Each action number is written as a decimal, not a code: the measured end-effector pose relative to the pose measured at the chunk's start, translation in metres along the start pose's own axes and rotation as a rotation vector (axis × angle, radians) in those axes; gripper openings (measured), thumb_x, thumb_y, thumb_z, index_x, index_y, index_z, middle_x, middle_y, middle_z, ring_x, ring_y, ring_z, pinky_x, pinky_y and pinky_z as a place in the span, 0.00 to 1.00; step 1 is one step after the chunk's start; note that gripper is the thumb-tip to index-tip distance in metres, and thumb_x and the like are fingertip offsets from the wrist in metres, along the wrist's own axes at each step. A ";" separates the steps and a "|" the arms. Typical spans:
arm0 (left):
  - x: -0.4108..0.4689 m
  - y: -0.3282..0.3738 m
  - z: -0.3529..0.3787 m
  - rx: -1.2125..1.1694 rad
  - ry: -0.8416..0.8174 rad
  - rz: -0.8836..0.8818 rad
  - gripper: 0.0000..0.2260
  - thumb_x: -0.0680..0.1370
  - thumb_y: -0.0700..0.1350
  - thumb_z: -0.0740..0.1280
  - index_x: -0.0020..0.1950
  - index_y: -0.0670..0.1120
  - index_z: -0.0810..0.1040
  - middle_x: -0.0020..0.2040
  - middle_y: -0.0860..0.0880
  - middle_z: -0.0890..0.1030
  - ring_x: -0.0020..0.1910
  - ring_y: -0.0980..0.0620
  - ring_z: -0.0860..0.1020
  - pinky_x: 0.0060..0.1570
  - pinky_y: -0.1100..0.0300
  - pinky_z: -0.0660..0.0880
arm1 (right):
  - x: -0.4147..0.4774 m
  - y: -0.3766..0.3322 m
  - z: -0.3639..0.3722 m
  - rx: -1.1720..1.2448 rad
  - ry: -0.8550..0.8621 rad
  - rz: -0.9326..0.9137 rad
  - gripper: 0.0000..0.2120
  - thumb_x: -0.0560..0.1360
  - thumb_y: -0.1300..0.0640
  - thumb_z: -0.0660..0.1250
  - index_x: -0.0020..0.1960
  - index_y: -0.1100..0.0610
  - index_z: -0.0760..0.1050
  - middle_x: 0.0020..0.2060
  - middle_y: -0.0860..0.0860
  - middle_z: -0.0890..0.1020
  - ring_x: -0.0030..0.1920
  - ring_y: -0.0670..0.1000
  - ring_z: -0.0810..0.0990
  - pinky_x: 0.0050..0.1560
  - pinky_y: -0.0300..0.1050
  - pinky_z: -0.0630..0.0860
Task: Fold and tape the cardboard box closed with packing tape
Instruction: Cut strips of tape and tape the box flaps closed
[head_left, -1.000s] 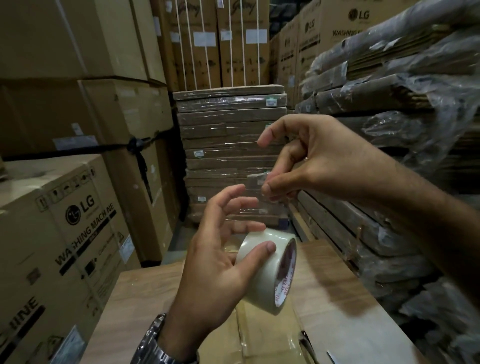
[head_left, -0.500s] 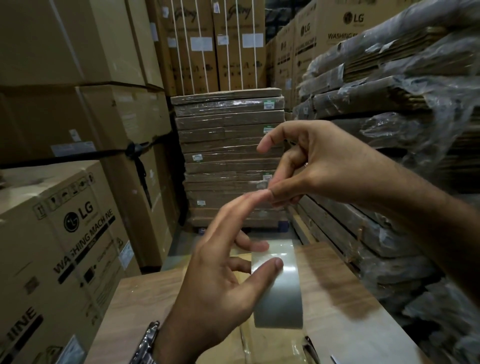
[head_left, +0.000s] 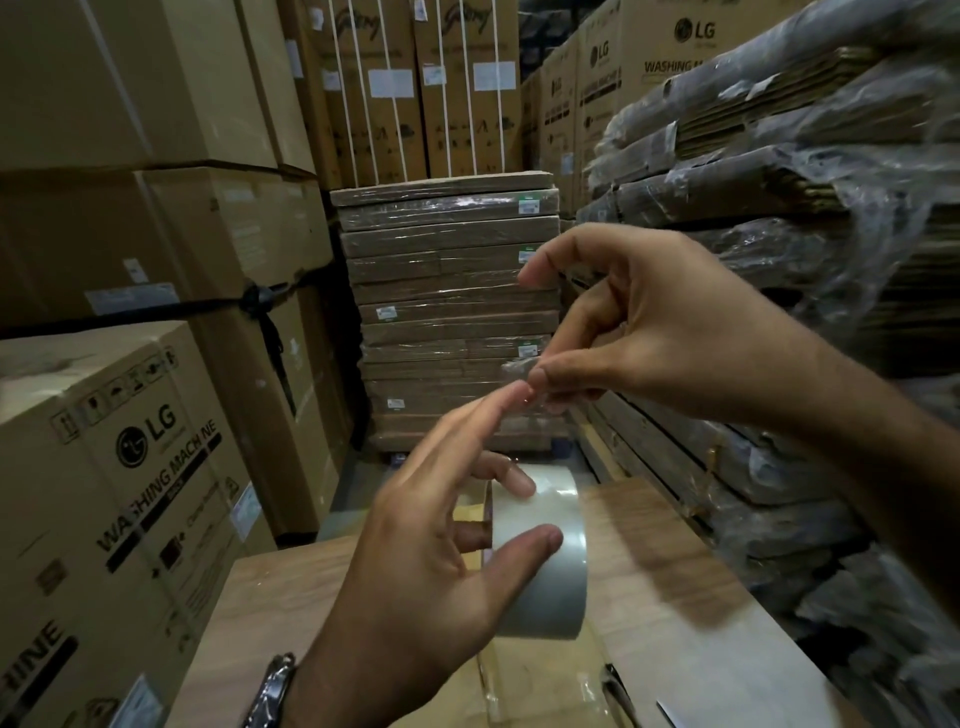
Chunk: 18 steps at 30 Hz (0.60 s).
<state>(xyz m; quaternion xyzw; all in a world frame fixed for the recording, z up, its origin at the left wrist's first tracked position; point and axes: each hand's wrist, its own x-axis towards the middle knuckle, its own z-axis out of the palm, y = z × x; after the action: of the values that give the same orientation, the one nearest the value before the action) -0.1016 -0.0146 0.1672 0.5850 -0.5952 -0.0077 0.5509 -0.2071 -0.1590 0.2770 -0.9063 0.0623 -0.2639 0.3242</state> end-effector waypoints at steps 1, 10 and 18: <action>0.000 0.000 0.000 -0.005 0.003 0.004 0.35 0.69 0.42 0.75 0.72 0.62 0.67 0.66 0.59 0.72 0.56 0.49 0.78 0.43 0.59 0.81 | -0.001 -0.002 0.000 -0.011 0.010 -0.014 0.27 0.65 0.61 0.75 0.61 0.52 0.70 0.35 0.50 0.85 0.34 0.46 0.85 0.39 0.44 0.83; -0.001 0.006 0.000 -0.020 0.006 0.034 0.36 0.69 0.40 0.75 0.72 0.60 0.66 0.68 0.59 0.70 0.60 0.50 0.77 0.42 0.60 0.82 | -0.004 -0.003 0.000 -0.058 0.064 -0.105 0.28 0.66 0.61 0.75 0.63 0.52 0.70 0.33 0.50 0.84 0.34 0.43 0.84 0.39 0.41 0.83; -0.001 0.021 0.000 -0.016 0.035 0.093 0.38 0.68 0.40 0.77 0.72 0.60 0.66 0.67 0.60 0.71 0.59 0.52 0.78 0.41 0.61 0.82 | -0.015 -0.005 0.002 -0.447 0.250 -0.412 0.31 0.67 0.54 0.70 0.68 0.57 0.69 0.37 0.39 0.79 0.40 0.37 0.80 0.47 0.21 0.72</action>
<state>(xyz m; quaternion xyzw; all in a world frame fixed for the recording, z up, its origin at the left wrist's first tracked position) -0.1161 -0.0076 0.1806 0.5523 -0.6120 0.0234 0.5656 -0.2193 -0.1497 0.2720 -0.9091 -0.0267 -0.4131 0.0466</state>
